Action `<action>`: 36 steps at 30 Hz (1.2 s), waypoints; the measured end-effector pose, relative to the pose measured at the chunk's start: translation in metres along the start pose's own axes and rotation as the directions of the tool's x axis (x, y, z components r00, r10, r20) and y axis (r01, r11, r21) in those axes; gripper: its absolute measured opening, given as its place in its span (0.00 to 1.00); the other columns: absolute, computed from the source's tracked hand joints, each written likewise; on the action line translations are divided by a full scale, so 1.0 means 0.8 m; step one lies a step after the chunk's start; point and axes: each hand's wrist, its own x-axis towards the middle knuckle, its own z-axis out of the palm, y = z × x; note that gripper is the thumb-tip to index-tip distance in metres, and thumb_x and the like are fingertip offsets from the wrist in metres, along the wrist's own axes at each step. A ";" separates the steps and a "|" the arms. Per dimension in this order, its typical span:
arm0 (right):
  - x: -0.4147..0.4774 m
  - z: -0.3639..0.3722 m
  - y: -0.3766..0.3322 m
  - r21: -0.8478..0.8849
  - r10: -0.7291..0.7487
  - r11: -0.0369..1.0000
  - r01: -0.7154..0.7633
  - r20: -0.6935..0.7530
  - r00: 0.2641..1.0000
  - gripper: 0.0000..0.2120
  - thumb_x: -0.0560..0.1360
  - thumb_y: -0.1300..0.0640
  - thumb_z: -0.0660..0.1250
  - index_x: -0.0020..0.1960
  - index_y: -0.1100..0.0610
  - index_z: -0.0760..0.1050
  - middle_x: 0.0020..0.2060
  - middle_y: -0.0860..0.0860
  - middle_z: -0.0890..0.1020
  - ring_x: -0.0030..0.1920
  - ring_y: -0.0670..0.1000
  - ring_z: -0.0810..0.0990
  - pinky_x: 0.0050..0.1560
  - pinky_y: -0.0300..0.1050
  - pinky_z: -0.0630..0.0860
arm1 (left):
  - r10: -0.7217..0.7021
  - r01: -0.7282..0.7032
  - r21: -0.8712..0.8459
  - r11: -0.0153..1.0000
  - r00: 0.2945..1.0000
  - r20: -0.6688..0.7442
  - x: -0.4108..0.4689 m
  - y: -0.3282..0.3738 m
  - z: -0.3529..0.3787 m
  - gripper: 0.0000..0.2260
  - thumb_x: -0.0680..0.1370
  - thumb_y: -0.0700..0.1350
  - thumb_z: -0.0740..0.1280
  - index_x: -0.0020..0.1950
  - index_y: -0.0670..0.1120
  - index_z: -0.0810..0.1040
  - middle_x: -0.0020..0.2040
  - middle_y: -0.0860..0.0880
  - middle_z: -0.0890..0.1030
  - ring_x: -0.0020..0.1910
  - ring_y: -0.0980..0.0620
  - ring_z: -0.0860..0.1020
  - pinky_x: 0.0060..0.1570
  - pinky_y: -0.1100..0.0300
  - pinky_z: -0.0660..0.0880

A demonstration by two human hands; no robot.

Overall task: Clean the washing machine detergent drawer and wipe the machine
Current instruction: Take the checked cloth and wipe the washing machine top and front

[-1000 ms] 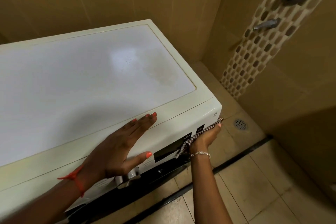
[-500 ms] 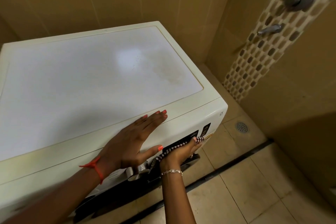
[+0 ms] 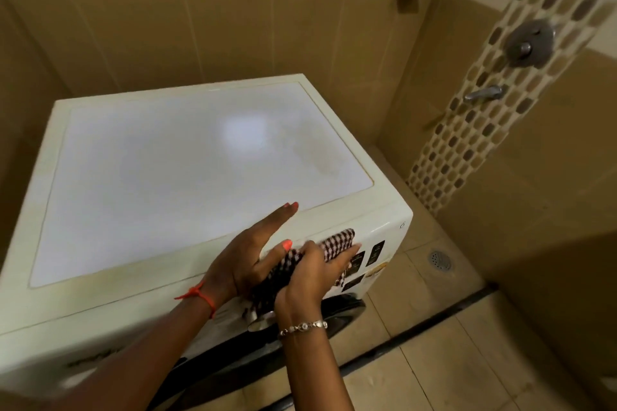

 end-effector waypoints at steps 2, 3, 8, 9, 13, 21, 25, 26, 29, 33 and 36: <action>-0.012 -0.007 -0.016 0.045 -0.008 0.999 0.006 0.054 0.998 0.40 0.74 0.68 0.59 0.73 0.35 0.49 0.69 0.55 0.66 0.52 0.54 0.75 0.46 0.50 0.76 | -0.062 0.048 -0.136 0.990 0.992 -0.106 -0.005 0.005 -0.002 0.27 0.75 0.57 0.57 0.73 0.54 0.61 0.73 0.57 0.64 0.73 0.61 0.60 0.71 0.65 0.57; -0.019 -0.013 -0.026 0.083 0.001 0.997 -0.008 0.076 0.997 0.39 0.73 0.71 0.57 0.74 0.38 0.53 0.65 0.56 0.71 0.45 0.52 0.76 0.41 0.47 0.76 | -0.117 0.076 -0.233 0.970 0.979 -0.168 -0.009 0.011 -0.004 0.26 0.75 0.57 0.58 0.73 0.52 0.64 0.72 0.57 0.66 0.72 0.61 0.61 0.71 0.67 0.58; -0.035 -0.032 -0.081 0.067 0.127 0.987 -0.144 0.207 0.970 0.22 0.61 0.76 0.50 0.49 0.60 0.71 0.37 0.55 0.71 0.35 0.55 0.71 0.33 0.45 0.71 | -0.471 0.241 -0.586 0.774 0.838 -0.277 -0.023 0.056 -0.018 0.14 0.75 0.46 0.66 0.61 0.51 0.74 0.66 0.50 0.75 0.65 0.57 0.72 0.65 0.66 0.64; -0.042 -0.032 -0.095 0.056 0.180 0.978 -0.201 0.263 0.948 0.20 0.58 0.75 0.50 0.45 0.63 0.70 0.36 0.55 0.70 0.35 0.57 0.71 0.34 0.47 0.72 | -0.527 0.278 -0.631 0.724 0.813 -0.247 -0.026 0.065 -0.023 0.12 0.76 0.42 0.66 0.59 0.49 0.75 0.65 0.47 0.76 0.64 0.55 0.72 0.64 0.62 0.66; -0.083 -0.016 -0.161 -0.034 0.213 0.972 -0.234 0.561 0.800 0.24 0.57 0.74 0.50 0.49 0.65 0.71 0.41 0.59 0.73 0.40 0.61 0.72 0.45 0.57 0.74 | -0.650 0.384 -0.745 0.545 0.755 -0.086 -0.030 0.125 -0.071 0.07 0.78 0.45 0.62 0.55 0.49 0.77 0.62 0.48 0.78 0.62 0.50 0.74 0.54 0.57 0.72; -0.165 0.047 -0.213 -0.399 0.030 0.652 0.644 0.863 0.504 0.15 0.76 0.48 0.56 0.62 0.42 0.71 0.57 0.44 0.76 0.57 0.46 0.74 0.59 0.50 0.73 | -0.558 0.119 -0.966 0.228 0.829 -0.029 -0.012 0.269 -0.143 0.23 0.75 0.62 0.57 0.63 0.51 0.75 0.61 0.47 0.79 0.62 0.45 0.76 0.62 0.45 0.70; -0.199 0.060 -0.227 -0.328 0.055 0.514 0.792 0.935 0.351 0.21 0.72 0.58 0.59 0.64 0.46 0.70 0.63 0.48 0.75 0.60 0.44 0.74 0.59 0.41 0.73 | -0.526 -0.054 -0.984 0.172 0.839 -0.138 -0.009 0.296 -0.167 0.20 0.72 0.57 0.63 0.58 0.47 0.81 0.56 0.43 0.82 0.55 0.46 0.80 0.57 0.50 0.74; -0.200 0.065 -0.239 -0.303 0.031 0.536 0.788 0.940 0.340 0.20 0.74 0.62 0.58 0.63 0.47 0.70 0.60 0.46 0.76 0.55 0.42 0.75 0.51 0.36 0.74 | -0.524 -0.068 -0.982 0.177 0.838 -0.152 -0.010 0.296 -0.175 0.17 0.73 0.54 0.63 0.54 0.46 0.83 0.54 0.42 0.82 0.52 0.46 0.82 0.54 0.50 0.75; -0.183 0.083 -0.265 -0.261 -0.008 0.497 0.827 0.952 0.305 0.24 0.74 0.65 0.62 0.68 0.49 0.69 0.61 0.47 0.76 0.55 0.45 0.76 0.51 0.36 0.74 | -0.535 -0.097 -0.985 0.142 0.830 -0.158 -0.016 0.289 -0.198 0.17 0.78 0.50 0.59 0.61 0.45 0.79 0.57 0.40 0.81 0.53 0.43 0.80 0.56 0.48 0.74; -0.171 0.117 -0.279 -0.209 -0.021 0.248 0.946 0.975 0.221 0.24 0.68 0.58 0.74 0.64 0.51 0.75 0.59 0.49 0.77 0.56 0.48 0.76 0.57 0.42 0.75 | -0.510 -0.077 -0.985 0.152 0.848 -0.145 -0.009 0.282 -0.223 0.20 0.80 0.52 0.55 0.66 0.45 0.74 0.60 0.40 0.79 0.60 0.43 0.76 0.58 0.47 0.72; -0.162 0.144 -0.287 -0.166 -0.068 0.105 0.981 0.982 0.174 0.23 0.65 0.56 0.76 0.59 0.52 0.77 0.54 0.48 0.76 0.54 0.47 0.73 0.53 0.35 0.73 | -0.483 -0.039 -0.984 0.175 0.868 -0.120 0.004 0.275 -0.240 0.21 0.79 0.53 0.54 0.67 0.44 0.73 0.61 0.40 0.79 0.62 0.42 0.75 0.61 0.47 0.70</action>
